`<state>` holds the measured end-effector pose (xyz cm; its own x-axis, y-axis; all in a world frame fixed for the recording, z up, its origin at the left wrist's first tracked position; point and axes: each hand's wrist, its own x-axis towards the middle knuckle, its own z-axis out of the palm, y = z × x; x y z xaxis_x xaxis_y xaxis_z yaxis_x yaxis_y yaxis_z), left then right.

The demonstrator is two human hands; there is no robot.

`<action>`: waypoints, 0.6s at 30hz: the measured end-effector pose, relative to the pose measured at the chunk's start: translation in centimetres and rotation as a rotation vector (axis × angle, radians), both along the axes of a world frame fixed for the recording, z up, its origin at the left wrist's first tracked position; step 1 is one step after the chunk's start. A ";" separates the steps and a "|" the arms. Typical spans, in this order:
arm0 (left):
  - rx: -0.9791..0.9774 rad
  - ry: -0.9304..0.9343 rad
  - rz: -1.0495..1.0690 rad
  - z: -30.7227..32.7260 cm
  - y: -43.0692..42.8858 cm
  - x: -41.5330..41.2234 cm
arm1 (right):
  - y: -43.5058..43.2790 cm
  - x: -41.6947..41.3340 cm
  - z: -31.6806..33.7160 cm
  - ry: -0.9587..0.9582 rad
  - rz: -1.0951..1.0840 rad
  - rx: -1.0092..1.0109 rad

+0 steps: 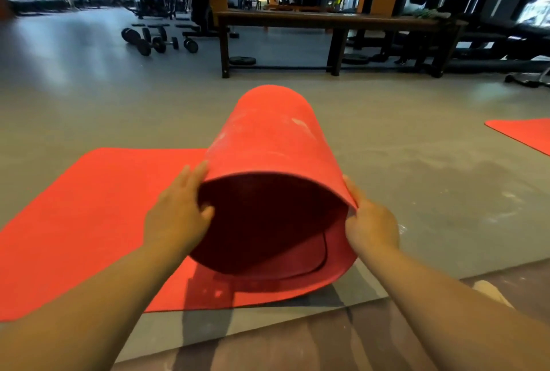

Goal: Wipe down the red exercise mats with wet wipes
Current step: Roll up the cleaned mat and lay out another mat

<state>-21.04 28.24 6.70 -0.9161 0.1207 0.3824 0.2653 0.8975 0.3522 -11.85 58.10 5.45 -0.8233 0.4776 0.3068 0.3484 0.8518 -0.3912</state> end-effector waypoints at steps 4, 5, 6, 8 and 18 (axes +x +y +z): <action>-0.172 -0.085 0.049 3.0 1.0 -1.5 | -2.8 -3.2 7.5 0.208 0.108 0.065; -0.168 -0.155 0.081 3.3 0.5 -2.1 | -4.0 -4.1 9.2 0.237 0.167 0.099; -0.093 -0.213 0.090 3.2 -0.1 -2.3 | -5.4 -4.8 10.7 0.261 0.232 0.132; 0.142 -0.258 0.090 2.3 -0.8 -2.0 | -8.5 -5.8 12.8 0.333 0.366 0.152; -0.081 0.164 -0.035 4.0 -8.8 -0.7 | -16.8 -6.6 7.3 -0.217 0.896 0.162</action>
